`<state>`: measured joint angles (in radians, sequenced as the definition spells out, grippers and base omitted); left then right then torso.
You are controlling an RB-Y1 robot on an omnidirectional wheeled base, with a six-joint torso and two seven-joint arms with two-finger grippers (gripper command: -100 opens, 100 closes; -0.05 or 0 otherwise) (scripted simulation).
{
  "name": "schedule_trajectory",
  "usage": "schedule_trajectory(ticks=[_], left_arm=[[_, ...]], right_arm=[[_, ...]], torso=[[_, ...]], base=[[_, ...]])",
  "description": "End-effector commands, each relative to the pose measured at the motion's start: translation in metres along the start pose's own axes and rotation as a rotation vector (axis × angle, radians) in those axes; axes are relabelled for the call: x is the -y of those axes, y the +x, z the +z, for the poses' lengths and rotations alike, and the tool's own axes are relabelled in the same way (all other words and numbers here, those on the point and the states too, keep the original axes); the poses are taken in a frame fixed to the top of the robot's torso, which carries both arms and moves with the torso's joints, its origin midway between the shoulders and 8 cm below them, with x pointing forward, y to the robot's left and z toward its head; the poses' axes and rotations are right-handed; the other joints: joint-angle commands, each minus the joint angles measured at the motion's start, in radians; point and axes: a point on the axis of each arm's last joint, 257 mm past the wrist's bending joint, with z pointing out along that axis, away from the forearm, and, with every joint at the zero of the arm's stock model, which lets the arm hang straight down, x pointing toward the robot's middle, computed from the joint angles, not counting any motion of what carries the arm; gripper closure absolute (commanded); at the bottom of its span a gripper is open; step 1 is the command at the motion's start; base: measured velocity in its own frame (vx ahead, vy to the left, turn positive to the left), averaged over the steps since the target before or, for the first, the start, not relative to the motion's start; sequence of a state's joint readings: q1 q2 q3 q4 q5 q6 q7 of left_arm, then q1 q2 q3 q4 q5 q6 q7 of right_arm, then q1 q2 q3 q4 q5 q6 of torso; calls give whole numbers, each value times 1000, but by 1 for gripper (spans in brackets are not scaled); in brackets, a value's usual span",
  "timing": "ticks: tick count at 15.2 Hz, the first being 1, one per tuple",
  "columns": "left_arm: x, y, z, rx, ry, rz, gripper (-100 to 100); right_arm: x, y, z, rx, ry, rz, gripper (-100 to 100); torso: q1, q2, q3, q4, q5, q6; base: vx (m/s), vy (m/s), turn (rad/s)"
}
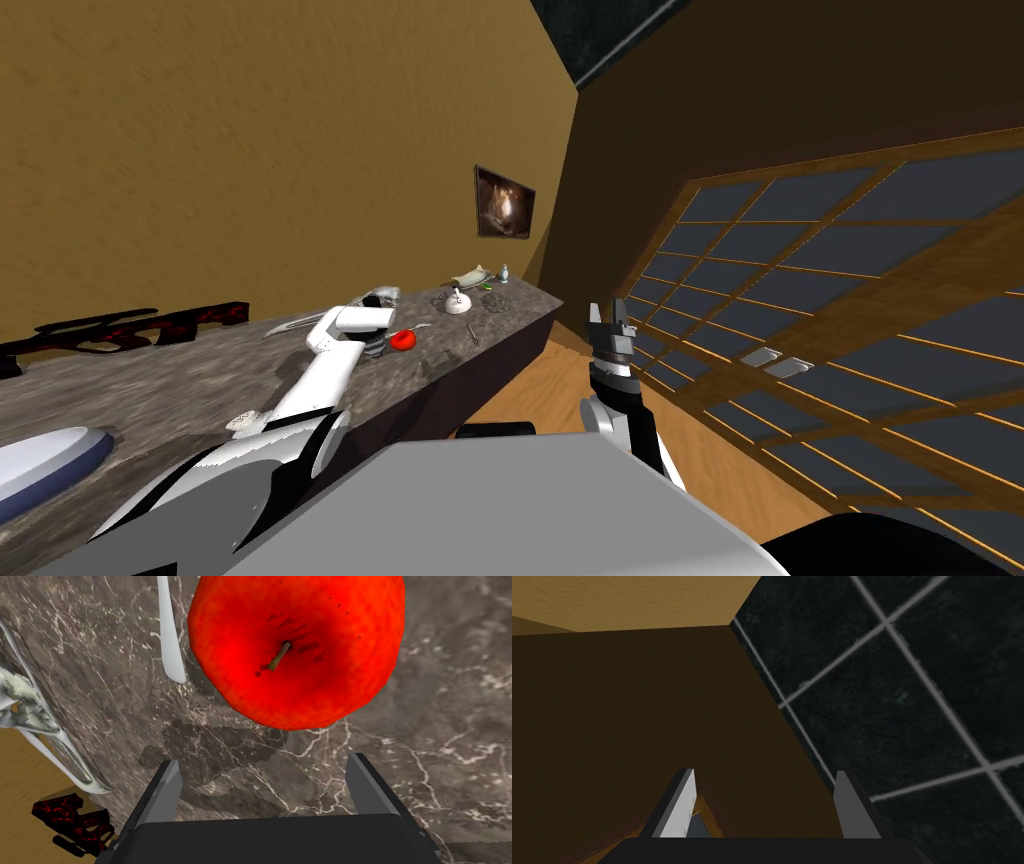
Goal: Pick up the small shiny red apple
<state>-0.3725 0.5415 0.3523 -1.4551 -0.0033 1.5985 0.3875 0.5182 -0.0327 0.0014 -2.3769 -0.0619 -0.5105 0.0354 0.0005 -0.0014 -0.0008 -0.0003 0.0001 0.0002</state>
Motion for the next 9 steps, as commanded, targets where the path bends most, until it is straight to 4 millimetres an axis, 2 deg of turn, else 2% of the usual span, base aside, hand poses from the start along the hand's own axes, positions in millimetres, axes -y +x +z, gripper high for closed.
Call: schedule_trajectory(ticks=[1,9], left_arm=[[-8,-3,-1,14,-45,-14,-100],[-33,-11,-11,55,-205,-72,-100]], right_arm=[[0,0,0,0,0,0,0],[0,0,0,0,0,0,0]], torso=[[0,0,0,0,0,0],[0,-1,0,0,0,0]], base=[[9,6,-139],[18,11,-115]])
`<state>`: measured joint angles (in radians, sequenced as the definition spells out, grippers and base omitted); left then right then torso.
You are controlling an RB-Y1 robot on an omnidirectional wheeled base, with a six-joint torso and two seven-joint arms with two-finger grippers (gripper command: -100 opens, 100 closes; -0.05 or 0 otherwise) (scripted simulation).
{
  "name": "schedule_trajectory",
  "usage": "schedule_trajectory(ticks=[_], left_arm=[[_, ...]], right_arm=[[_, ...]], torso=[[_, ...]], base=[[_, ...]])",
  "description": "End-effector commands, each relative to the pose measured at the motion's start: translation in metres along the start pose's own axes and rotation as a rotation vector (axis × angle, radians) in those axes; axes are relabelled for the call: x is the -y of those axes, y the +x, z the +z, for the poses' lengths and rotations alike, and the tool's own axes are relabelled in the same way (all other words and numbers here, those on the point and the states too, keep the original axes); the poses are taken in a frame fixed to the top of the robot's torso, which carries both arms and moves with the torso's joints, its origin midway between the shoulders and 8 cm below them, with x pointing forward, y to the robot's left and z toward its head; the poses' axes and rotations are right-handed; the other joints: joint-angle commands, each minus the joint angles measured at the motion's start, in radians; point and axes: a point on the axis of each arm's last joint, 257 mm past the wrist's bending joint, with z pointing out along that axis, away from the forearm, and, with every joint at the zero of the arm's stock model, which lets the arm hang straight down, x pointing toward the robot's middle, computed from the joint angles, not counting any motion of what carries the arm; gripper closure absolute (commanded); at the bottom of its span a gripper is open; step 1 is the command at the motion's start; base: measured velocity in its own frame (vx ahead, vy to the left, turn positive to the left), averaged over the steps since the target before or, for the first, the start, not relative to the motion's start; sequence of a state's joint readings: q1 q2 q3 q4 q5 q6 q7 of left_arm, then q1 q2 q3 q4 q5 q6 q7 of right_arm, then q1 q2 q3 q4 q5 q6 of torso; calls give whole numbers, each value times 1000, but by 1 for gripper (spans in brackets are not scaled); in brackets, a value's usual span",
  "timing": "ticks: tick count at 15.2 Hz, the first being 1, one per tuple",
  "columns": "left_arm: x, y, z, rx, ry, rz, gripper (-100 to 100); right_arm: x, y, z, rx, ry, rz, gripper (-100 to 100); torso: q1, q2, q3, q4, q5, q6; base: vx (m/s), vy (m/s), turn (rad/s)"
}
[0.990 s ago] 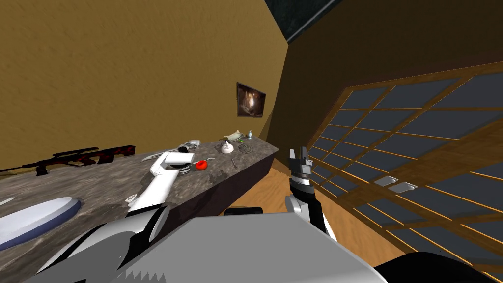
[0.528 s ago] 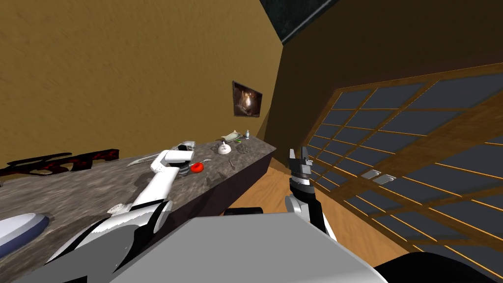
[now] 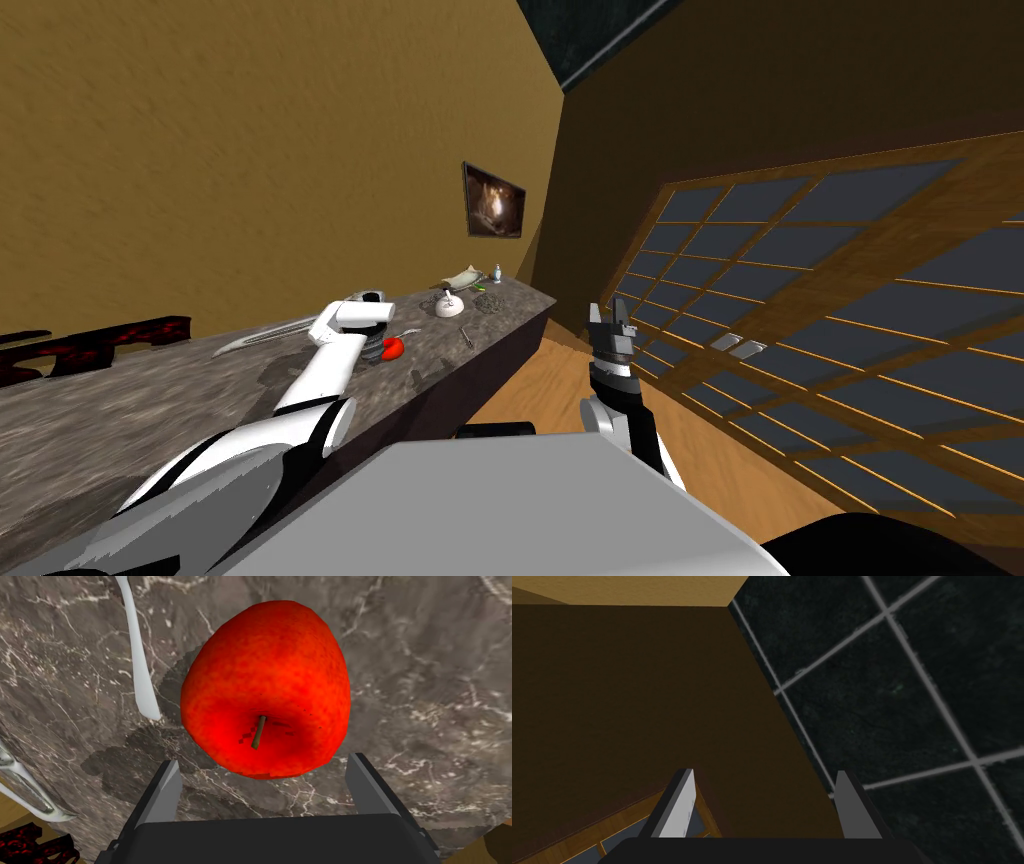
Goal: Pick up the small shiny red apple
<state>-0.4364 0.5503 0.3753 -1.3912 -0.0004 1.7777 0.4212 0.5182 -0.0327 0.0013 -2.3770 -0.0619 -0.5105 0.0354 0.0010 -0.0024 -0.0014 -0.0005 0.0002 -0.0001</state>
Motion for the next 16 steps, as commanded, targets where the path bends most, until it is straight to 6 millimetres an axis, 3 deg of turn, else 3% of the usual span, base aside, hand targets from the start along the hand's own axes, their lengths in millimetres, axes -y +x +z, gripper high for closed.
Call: schedule_trajectory(ticks=[1,6,7,8,16], left_arm=[[-7,-2,-2,11,-42,-13,-100],[-9,1,18,6,-22,-14,-100],[-8,0,14,7,-25,-12,-100],[-8,1,15,7,-23,-13,100],[-6,0,5,6,-21,-10,100]], right_arm=[[0,0,0,0,0,0,0],[0,0,0,0,0,0,0],[0,0,0,0,0,0,0],[0,0,0,0,0,0,0],[0,0,0,0,0,0,0]], torso=[[0,0,0,0,0,0],[1,2,1,0,0,-1],[2,3,1,0,1,-1],[1,3,2,1,0,-1],[-3,1,1,0,-1,0]], base=[[30,18,-102],[-3,24,-25],[-13,21,-10],[-4,8,-2],[4,-11,10]])
